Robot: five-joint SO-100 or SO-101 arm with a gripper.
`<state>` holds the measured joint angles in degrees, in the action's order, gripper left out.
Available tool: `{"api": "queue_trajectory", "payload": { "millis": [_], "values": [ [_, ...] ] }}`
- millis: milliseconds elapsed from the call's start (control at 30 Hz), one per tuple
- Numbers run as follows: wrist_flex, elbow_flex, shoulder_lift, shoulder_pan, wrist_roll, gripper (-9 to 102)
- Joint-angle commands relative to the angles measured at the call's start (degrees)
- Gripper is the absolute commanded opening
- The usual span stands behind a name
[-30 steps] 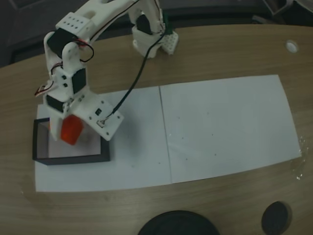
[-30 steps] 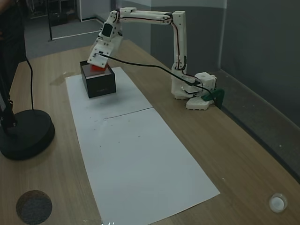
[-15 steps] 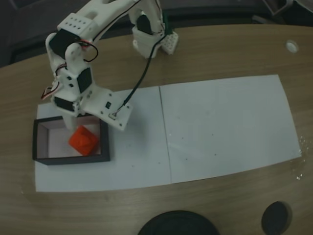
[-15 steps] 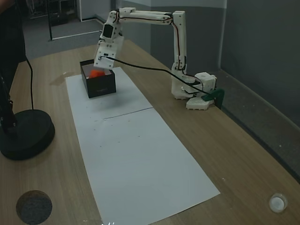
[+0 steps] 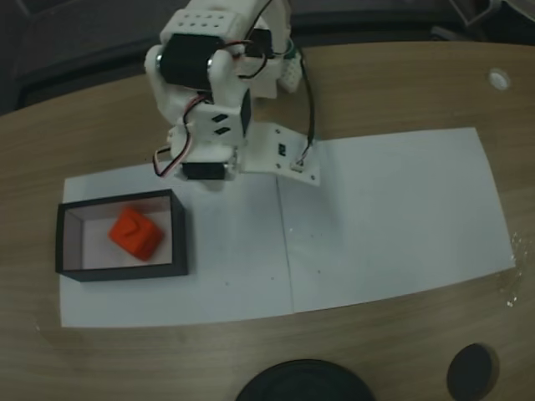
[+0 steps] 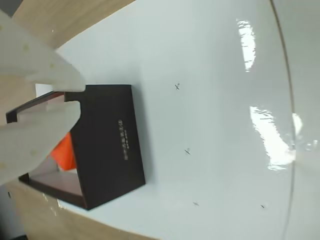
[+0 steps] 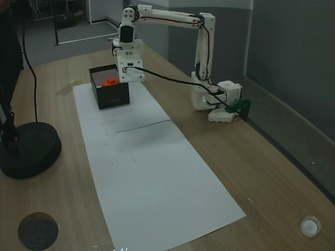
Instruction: Grab a orange square and put it in the box.
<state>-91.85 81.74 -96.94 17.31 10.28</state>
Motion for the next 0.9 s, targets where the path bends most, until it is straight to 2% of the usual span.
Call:
{"api": "queue_trajectory", "payload": {
  "millis": [0,233,400,633,867],
  "values": [
    [-1.9,-1.1,-8.2,-5.7,-2.7,0],
    [-2.2,6.0,-20.9,-16.5,-6.4,0],
    [2.4,17.8,-35.9,-21.7,-6.4,0],
    [15.7,39.5,-61.1,-21.7,-6.3,0],
    [18.9,54.8,-85.3,-21.9,-6.4,0]
  ]
}}
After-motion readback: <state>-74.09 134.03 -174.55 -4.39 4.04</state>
